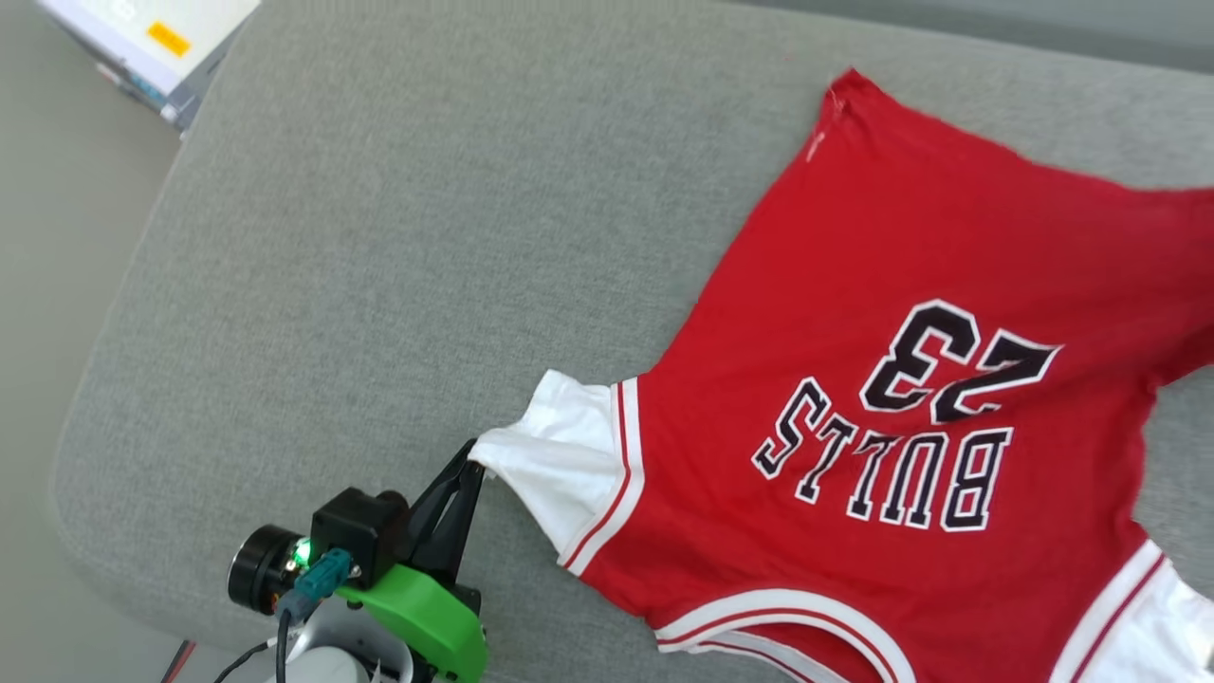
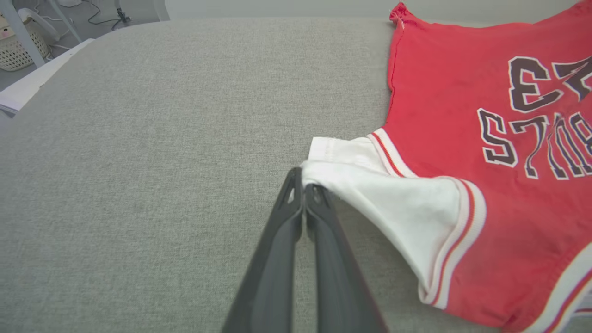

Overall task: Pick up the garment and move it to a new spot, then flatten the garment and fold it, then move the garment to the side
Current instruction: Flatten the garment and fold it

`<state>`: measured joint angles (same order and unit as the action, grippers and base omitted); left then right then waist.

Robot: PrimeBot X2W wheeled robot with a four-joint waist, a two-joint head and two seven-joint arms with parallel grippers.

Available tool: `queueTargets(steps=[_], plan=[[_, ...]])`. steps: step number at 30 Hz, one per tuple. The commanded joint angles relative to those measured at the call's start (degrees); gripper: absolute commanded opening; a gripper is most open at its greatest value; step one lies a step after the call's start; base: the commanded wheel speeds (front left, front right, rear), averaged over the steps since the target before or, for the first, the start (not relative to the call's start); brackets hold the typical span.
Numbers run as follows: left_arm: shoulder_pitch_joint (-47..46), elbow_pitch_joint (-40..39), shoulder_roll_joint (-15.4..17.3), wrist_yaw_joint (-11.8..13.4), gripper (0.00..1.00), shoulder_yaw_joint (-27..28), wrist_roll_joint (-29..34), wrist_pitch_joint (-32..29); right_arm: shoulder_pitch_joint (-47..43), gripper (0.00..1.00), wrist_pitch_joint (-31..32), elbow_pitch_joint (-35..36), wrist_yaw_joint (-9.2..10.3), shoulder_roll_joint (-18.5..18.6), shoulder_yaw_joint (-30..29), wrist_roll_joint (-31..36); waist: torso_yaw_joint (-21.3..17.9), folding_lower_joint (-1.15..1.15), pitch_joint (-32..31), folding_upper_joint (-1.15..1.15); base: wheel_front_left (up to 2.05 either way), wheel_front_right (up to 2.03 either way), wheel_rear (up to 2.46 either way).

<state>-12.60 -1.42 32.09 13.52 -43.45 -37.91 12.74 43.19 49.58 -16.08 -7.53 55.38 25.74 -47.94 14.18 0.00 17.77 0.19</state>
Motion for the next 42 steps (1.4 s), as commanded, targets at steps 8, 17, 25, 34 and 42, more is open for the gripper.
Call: queueTargets(steps=[8, 17, 25, 34, 42], plan=[[3.7, -1.37, 1.63, 1.52, 0.0, 0.02, -1.33, -0.66, -14.9, 0.0, -4.8, 5.76, 0.04, 6.48, -0.28, -6.21, -6.86, 0.0, -9.23, -0.19, 0.0, 0.0, 0.0], [6.2, -1.95, 2.52, 2.5, 0.0, 0.05, -2.19, -0.66, -35.63, 0.0, -11.41, 6.6, 0.04, 6.88, -6.19, -11.74, -8.53, 0.0, -11.55, -0.19, 0.0, 0.0, 0.0], [6.97, -1.81, 2.65, 2.65, 0.0, -0.14, -2.66, -0.68, -52.92, 0.0, -15.91, 5.31, 0.04, -0.47, -11.12, -11.8, -8.82, 0.0, -11.09, -0.19, 0.0, 0.0, 0.0], [6.6, -1.46, 2.59, 2.83, 0.0, 0.02, -2.88, -0.64, -57.52, 0.0, -17.67, 4.36, 0.04, -8.4, -15.38, -8.05, -9.04, 0.0, -10.68, -0.19, 0.0, 0.0, 0.0], [6.6, -1.86, 2.52, 3.37, 0.0, -0.12, -2.85, -0.79, -52.83, 1.0, -21.33, 12.74, 0.04, -8.77, -26.42, -2.89, -8.85, 0.0, -11.27, -0.19, 0.0, 0.0, 0.0]])
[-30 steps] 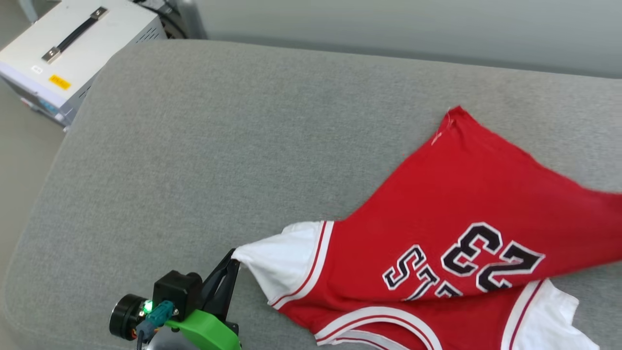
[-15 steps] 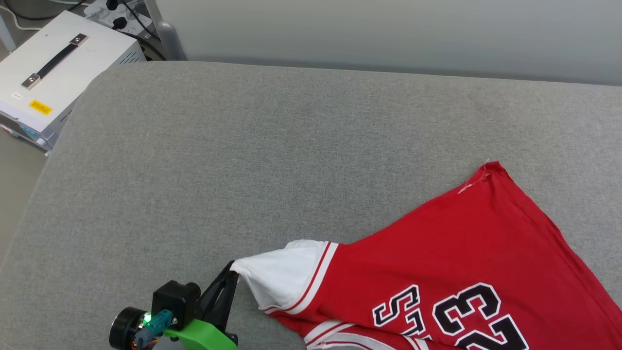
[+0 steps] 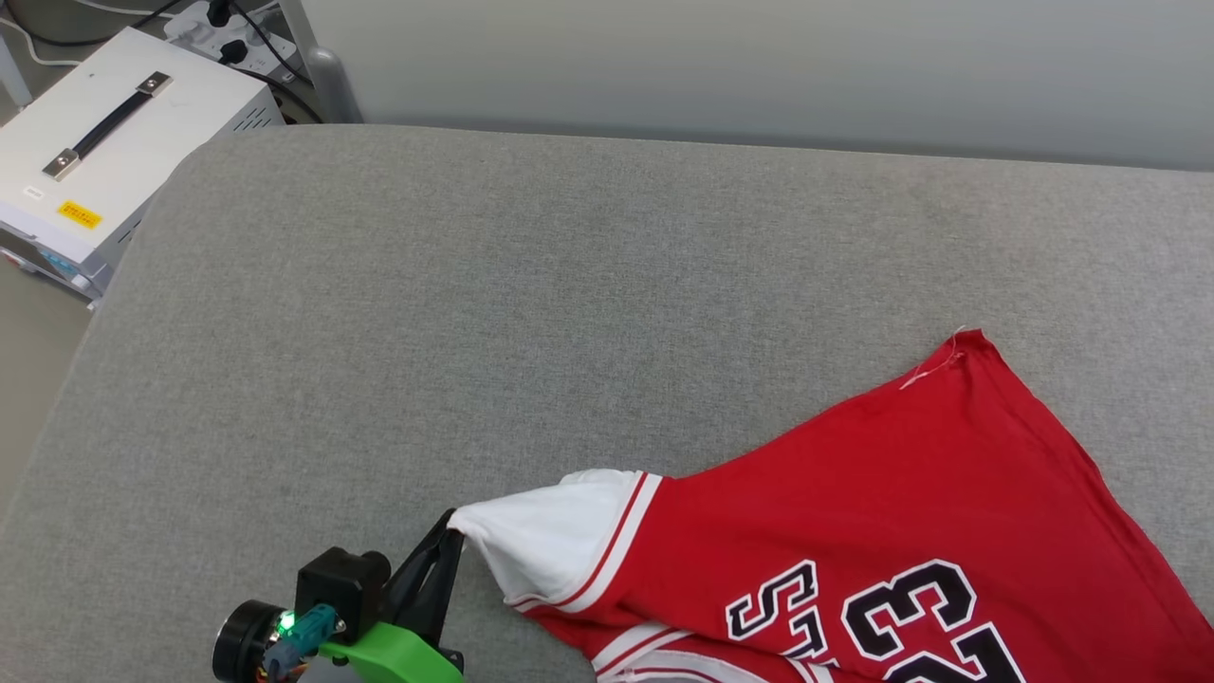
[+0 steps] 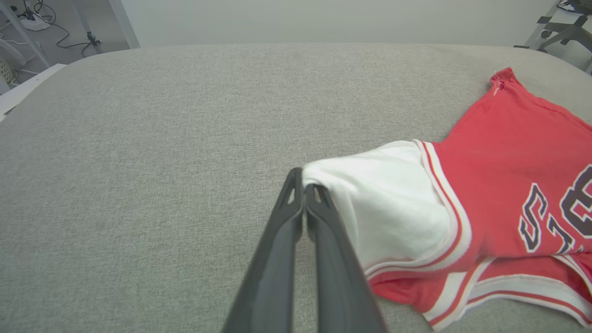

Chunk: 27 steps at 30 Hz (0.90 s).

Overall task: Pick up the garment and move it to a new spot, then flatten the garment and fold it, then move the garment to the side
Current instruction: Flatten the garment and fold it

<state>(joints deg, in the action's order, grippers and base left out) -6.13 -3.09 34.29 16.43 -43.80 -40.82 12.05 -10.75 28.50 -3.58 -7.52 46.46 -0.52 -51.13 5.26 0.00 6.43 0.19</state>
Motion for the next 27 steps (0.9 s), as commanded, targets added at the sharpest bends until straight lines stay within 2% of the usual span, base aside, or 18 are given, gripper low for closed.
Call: queueTargets(steps=[1, 7, 13, 17, 21, 27], plan=[[0.0, -0.36, 0.27, 0.54, 0.0, 0.23, 0.13, -0.11, 2.13, 1.0, -0.26, 2.14, 0.03, 0.21, -1.44, 1.19, 0.2, 0.0, 0.3, -0.19, 0.0, 0.0, 0.0], [-2.23, -1.04, -0.37, 0.28, 0.0, -0.21, 1.09, -0.46, 10.74, 1.0, 0.25, 9.94, 0.03, -0.7, -5.24, 6.68, 1.8, 0.0, 2.85, -0.19, 0.0, 0.0, 0.0], [-5.46, -0.83, -1.43, -0.44, 0.0, -1.0, 2.79, -0.56, 21.04, 1.0, 6.09, 12.05, 0.03, -0.89, -0.45, 9.41, 3.88, 0.0, 6.06, -0.19, 0.0, 0.0, 0.0], [-7.42, -0.45, -2.31, -1.08, 0.0, -1.33, 3.54, -0.35, 28.48, 1.0, 12.2, 9.35, 0.03, -1.19, 5.45, 10.16, 5.02, 0.0, 8.24, -0.19, 0.0, 0.0, 0.0], [-9.73, 0.42, -3.82, -2.11, 0.0, -1.62, 4.09, 0.19, 37.17, 1.0, 18.73, 2.68, 0.03, -2.41, 11.96, 11.33, 6.59, 0.0, 11.05, -0.19, 0.0, 0.0, 0.0], [-11.7, 1.83, -5.5, -3.16, 0.0, -1.73, 4.51, 0.97, 43.39, 1.0, 21.42, -5.85, 0.03, -3.62, 16.67, 12.34, 8.47, 0.0, 14.02, -0.19, 0.0, 0.0, 0.0]])
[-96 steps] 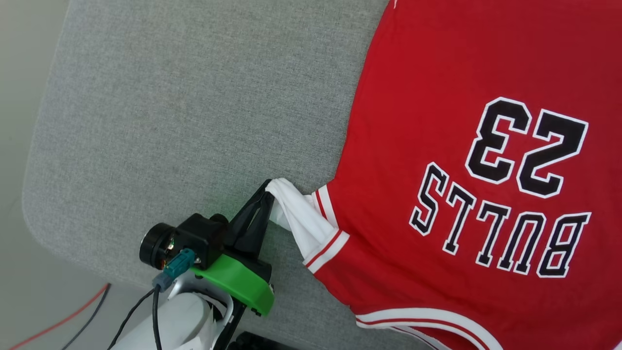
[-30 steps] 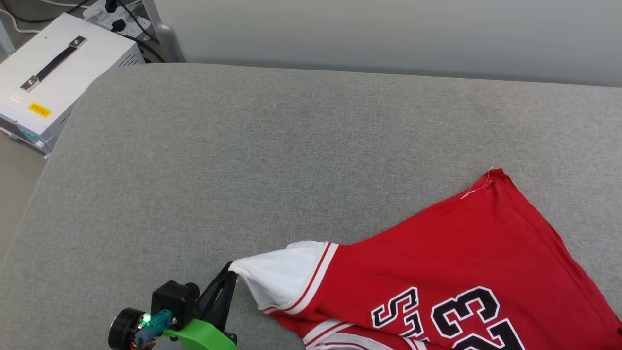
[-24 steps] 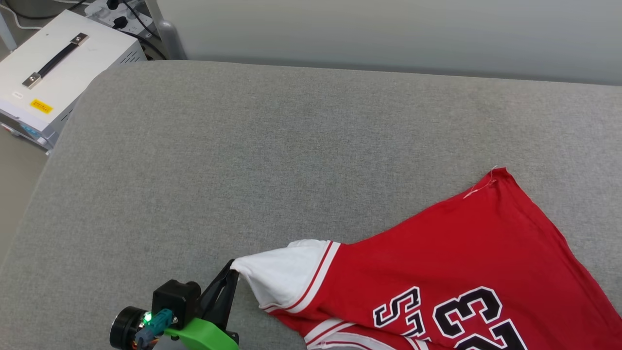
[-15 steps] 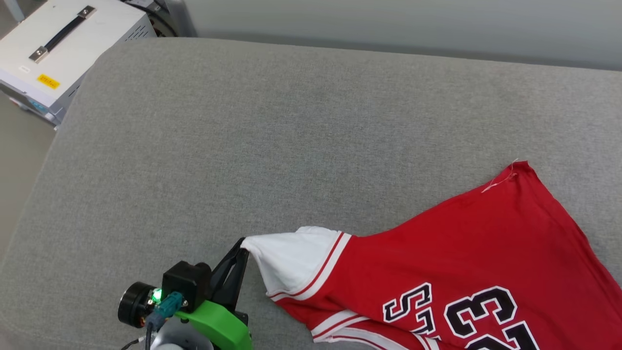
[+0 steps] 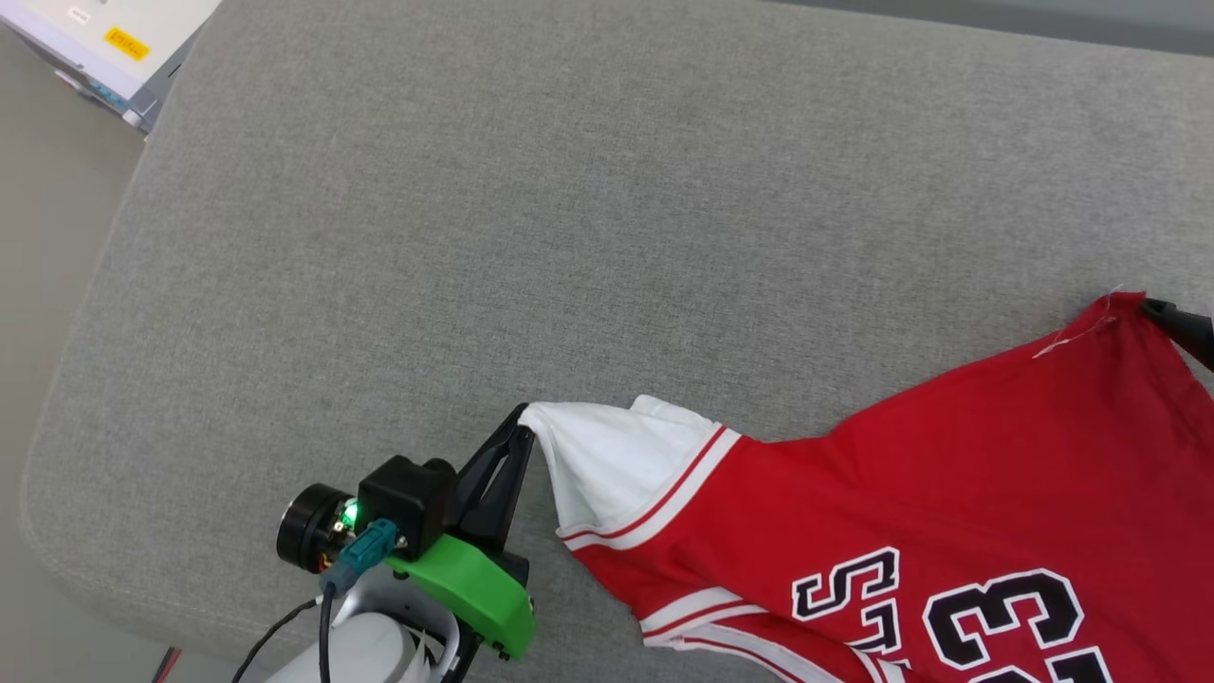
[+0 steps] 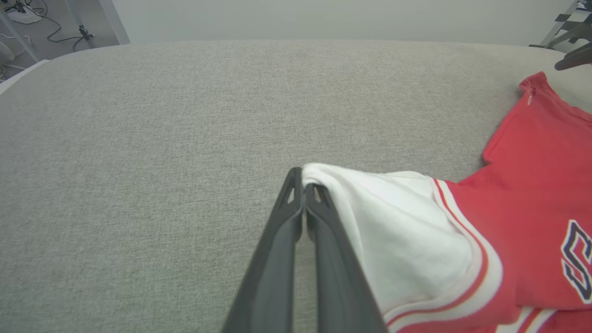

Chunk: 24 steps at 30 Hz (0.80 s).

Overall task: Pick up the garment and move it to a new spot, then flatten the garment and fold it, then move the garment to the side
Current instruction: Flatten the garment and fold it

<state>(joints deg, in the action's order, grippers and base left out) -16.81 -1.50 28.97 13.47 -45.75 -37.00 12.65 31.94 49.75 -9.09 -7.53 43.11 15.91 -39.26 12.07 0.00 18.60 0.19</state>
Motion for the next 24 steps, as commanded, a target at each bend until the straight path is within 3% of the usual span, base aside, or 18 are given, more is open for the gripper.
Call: queueTargets(steps=[1, 12, 13, 14, 24], plan=[[-1.25, 0.46, -0.35, -0.35, 0.0, 0.26, 0.73, 0.49, 1.24, 1.0, 0.09, -1.52, 0.04, -0.44, 0.77, 0.56, 1.86, 0.0, 2.18, -0.19, 0.0, 0.0, 0.0], [-2.38, 3.65, -2.52, -1.85, 0.0, 0.73, 0.86, 1.64, -1.02, 1.0, -0.7, -9.58, 0.04, -1.35, 10.22, -2.22, 2.49, 0.0, 3.41, -0.19, 0.0, 0.0, 0.0], [-2.38, 3.85, -2.61, -1.94, 0.0, 0.82, 0.85, 1.7, -1.03, 0.73, -0.9, -9.76, 0.04, -1.28, 10.69, -2.49, 2.37, 0.0, 3.37, -0.19, 0.0, 0.0, 0.0], [-2.35, 4.09, -2.68, -2.02, 0.0, 0.97, 0.83, 1.76, -0.8, 0.0, -1.79, -9.75, 0.04, -1.25, 11.07, -2.69, 2.15, 0.0, 3.27, -0.19, 0.0, 0.0, 0.0], [-1.11, 5.97, -2.08, -2.75, 0.0, 2.29, 0.74, 2.13, 1.84, 0.0, -14.97, -8.77, 0.04, -0.71, 10.76, -3.9, -0.61, 0.0, -2.5, -0.19, 0.0, 0.0, 0.0]])
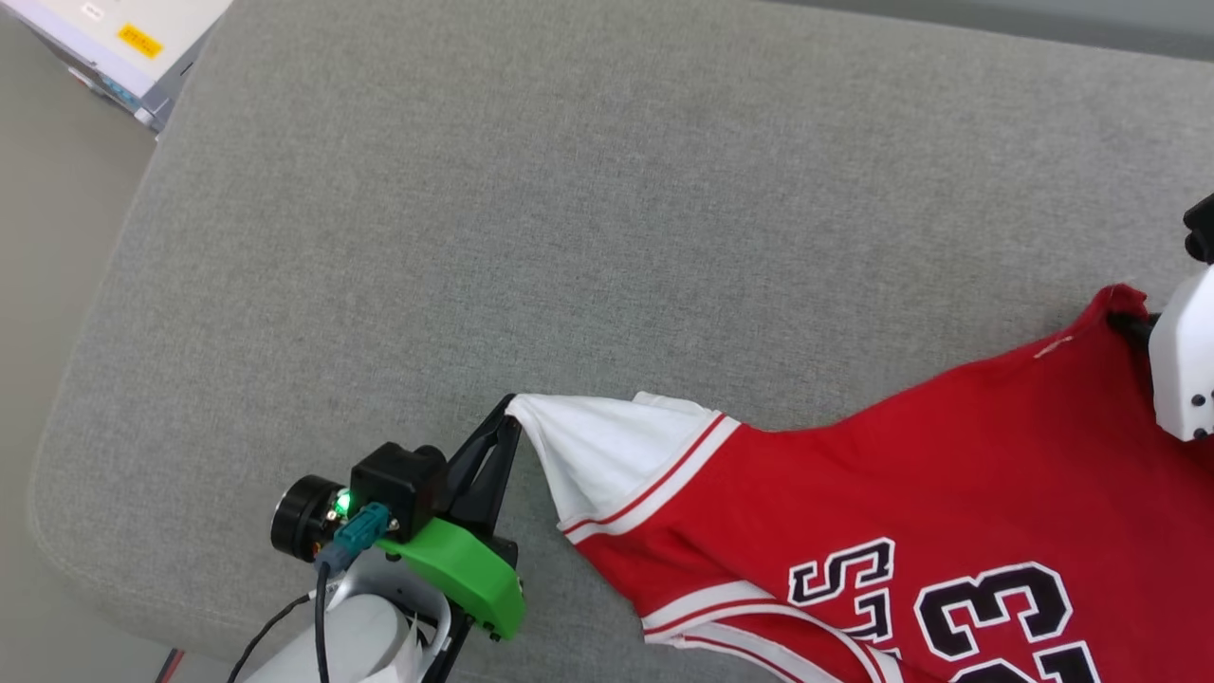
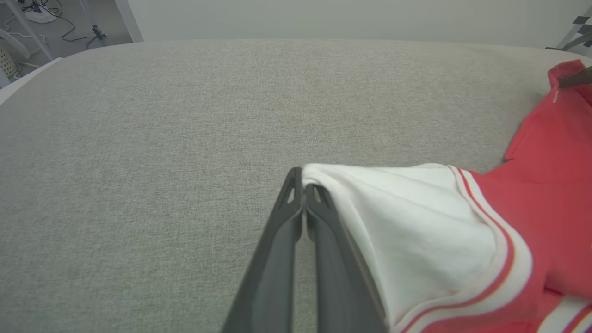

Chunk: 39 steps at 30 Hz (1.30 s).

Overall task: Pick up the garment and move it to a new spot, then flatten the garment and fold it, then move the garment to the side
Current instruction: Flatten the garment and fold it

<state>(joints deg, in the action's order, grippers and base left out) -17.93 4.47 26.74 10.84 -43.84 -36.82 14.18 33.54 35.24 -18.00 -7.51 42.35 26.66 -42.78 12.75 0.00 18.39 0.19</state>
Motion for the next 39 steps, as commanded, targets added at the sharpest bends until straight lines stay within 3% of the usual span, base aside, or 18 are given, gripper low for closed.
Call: queueTargets(steps=[1, 11, 20, 28, 33, 39], plan=[[0.19, -0.09, 0.39, -0.08, 0.0, 0.59, 0.62, 0.63, 0.21, 0.0, -2.52, 0.48, 0.02, 0.15, -0.4, -0.37, -1.64, 0.0, -3.3, -0.19, 0.0, 0.0, 0.0], [-2.68, -2.92, 4.22, 0.33, 0.0, 3.54, 1.3, 0.05, -2.89, 0.0, -14.25, 5.68, 0.02, 0.97, -3.56, -0.5, -5.01, 0.0, -10.01, -0.19, 0.0, 0.0, 0.0], [-13.04, -4.45, 6.32, -1.26, 0.0, 6.41, 2.44, -2.41, -2.9, 0.0, -17.02, 12.37, 0.02, -0.65, -7.1, 1.7, -8.39, 0.0, -11.65, -0.19, 0.0, 0.0, 0.0], [-28.08, -4.22, 7.18, -4.05, 0.0, 9.27, 3.91, -5.79, 4.39, 0.0, -16.26, 17.02, 0.02, -2.43, -12.85, 4.21, -10.64, 0.0, -6.66, -0.19, 0.0, 0.0, 0.0], [-41.48, -1.8, 6.75, -7.69, 0.0, 10.39, 5.26, -8.22, 13.48, 0.0, -15.02, 18.47, 0.02, -2.83, -15.02, 6.54, -11.5, 0.0, -0.95, -0.19, 0.0, 0.0, 0.0], [-58.01, 3.79, 5.7, -11.13, 0.0, 10.98, 8.42, -10.33, 28.29, 0.0, -15.81, 15.09, 0.02, -5.12, -15.31, 10.42, -12.5, 0.0, 5.26, -0.19, 0.0, 0.0, 0.0]])
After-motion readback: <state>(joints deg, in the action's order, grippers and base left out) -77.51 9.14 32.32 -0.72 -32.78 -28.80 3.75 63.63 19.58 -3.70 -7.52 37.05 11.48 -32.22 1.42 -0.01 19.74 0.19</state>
